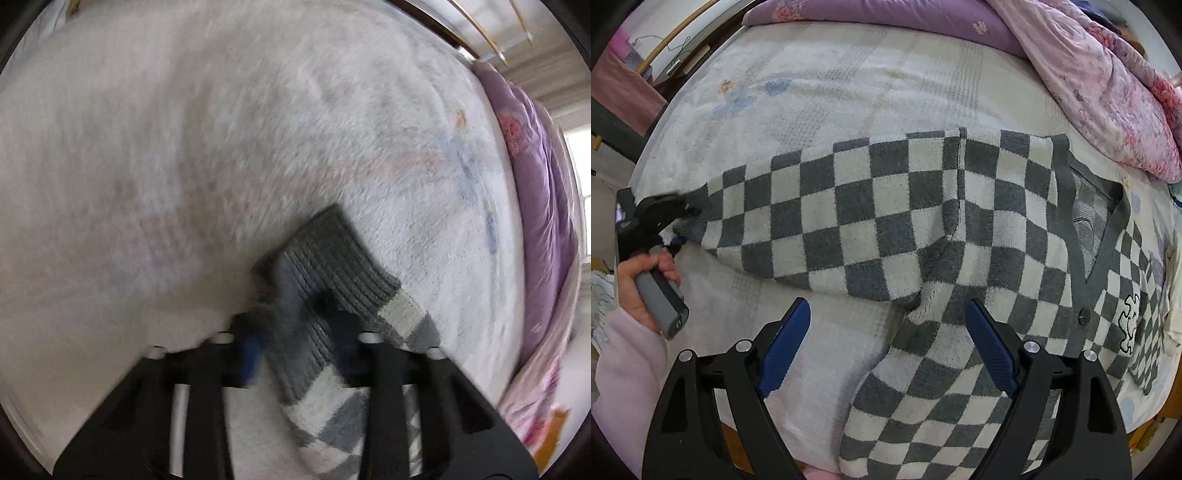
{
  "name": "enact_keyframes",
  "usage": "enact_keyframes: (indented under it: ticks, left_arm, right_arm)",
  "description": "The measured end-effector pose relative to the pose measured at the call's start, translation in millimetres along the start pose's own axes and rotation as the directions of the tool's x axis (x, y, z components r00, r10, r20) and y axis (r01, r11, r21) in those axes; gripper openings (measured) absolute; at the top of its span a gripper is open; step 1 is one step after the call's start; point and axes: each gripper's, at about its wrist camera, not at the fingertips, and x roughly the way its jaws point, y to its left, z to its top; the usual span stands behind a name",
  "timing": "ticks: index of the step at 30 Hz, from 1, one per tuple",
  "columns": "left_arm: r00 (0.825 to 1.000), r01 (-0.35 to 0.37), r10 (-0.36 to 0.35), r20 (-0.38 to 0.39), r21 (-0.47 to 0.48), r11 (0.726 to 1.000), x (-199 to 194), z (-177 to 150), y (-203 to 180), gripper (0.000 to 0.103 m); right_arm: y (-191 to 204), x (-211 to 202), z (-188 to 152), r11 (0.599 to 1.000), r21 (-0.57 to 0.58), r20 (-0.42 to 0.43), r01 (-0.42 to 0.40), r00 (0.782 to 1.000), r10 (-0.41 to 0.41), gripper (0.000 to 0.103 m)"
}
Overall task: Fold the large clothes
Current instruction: 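Lift the cuff with the left tool and fold the sleeve across the cardigan body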
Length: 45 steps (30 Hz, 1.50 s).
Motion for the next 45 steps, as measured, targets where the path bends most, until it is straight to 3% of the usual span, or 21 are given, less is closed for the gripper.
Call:
enact_keyframes:
  ticks: [1,3,5,7,10,13,20,25,28,32,33,37,40,43,45]
  left_arm:
    - [1.000,-0.022,0.021,0.006,0.034,0.999,-1.7,0.0,-3.0,0.010]
    - [0.999,-0.031,0.029,0.026,0.104,0.994,-10.7,-0.9,-10.4,0.009]
    - [0.997,-0.046,0.035,0.066,0.174,0.984,-25.2,-2.0,-19.1,0.009]
    - [0.990,-0.092,0.057,0.131,0.274,0.957,-42.8,-5.8,-43.9,0.009]
    - [0.975,-0.133,0.058,0.214,0.358,0.924,-71.4,-19.7,-67.3,0.009]
    - [0.962,-0.156,0.037,0.272,0.427,0.891,-99.8,-31.7,-96.8,0.009]
    - [0.924,-0.150,-0.058,0.378,0.497,0.855,-171.3,-81.7,-152.7,0.009]
    - [0.906,-0.121,-0.126,0.405,0.530,0.839,-204.2,-129.7,-189.8,0.009]
    - [0.898,-0.108,-0.165,0.408,0.569,0.815,-218.1,-161.2,-214.2,0.009]
    - [0.895,-0.079,-0.231,0.381,0.645,0.760,-225.6,-213.4,-253.8,0.009]
    - [0.895,-0.066,-0.255,0.365,0.676,0.734,-226.4,-233.1,-271.5,0.009]
    - [0.902,0.011,-0.329,0.279,0.746,0.665,-218.9,-294.9,-316.3,0.009]
    - [0.908,0.026,-0.355,0.225,0.812,0.583,-201.5,-349.6,-347.5,0.009]
    - [0.924,0.039,-0.348,0.160,0.864,0.501,-181.8,-405.2,-369.3,0.009]
    - [0.932,0.031,-0.336,0.139,0.891,0.454,-167.0,-439.5,-377.1,0.009]
  right_arm:
    - [-1.7,0.8,1.3,1.000,0.007,0.003,-0.008,1.000,0.008,0.076]
    - [-6.4,3.6,4.5,1.000,0.014,0.008,-0.023,1.000,0.023,0.067]
    - [-12.5,8.3,7.1,0.999,0.019,0.007,-0.029,1.000,0.029,0.048]
    - [-23.4,15.7,11.9,0.996,0.046,0.006,-0.071,0.997,0.071,0.037]
    - [-38.9,23.9,19.1,0.992,0.087,0.034,-0.095,0.995,0.092,0.028]
    - [-55.2,37.0,29.1,0.984,0.127,0.048,-0.124,0.992,0.119,0.003]
    - [-88.7,104.0,39.9,0.927,0.257,-0.028,-0.273,0.957,0.290,0.001]
    - [-93.3,146.1,37.6,0.925,0.269,-0.085,-0.268,0.950,0.300,0.000]
    - [-101.8,160.6,32.4,0.889,0.327,-0.060,-0.320,0.932,0.358,0.000]
    - [-111.2,162.9,26.6,0.846,0.377,-0.022,-0.376,0.910,0.415,0.000]
    - [-113.0,163.0,25.5,0.837,0.386,-0.017,-0.388,0.904,0.427,0.000]
    - [-126.1,163.7,19.4,0.775,0.445,0.004,-0.450,0.866,0.501,0.000]
    - [-144.4,154.3,7.4,0.714,0.482,0.053,-0.507,0.831,0.554,0.000]
    - [-176.9,144.7,-17.9,0.645,0.530,0.111,-0.551,0.799,0.591,0.000]
    - [-206.1,141.4,-41.3,0.616,0.575,0.124,-0.539,0.802,0.585,0.000]
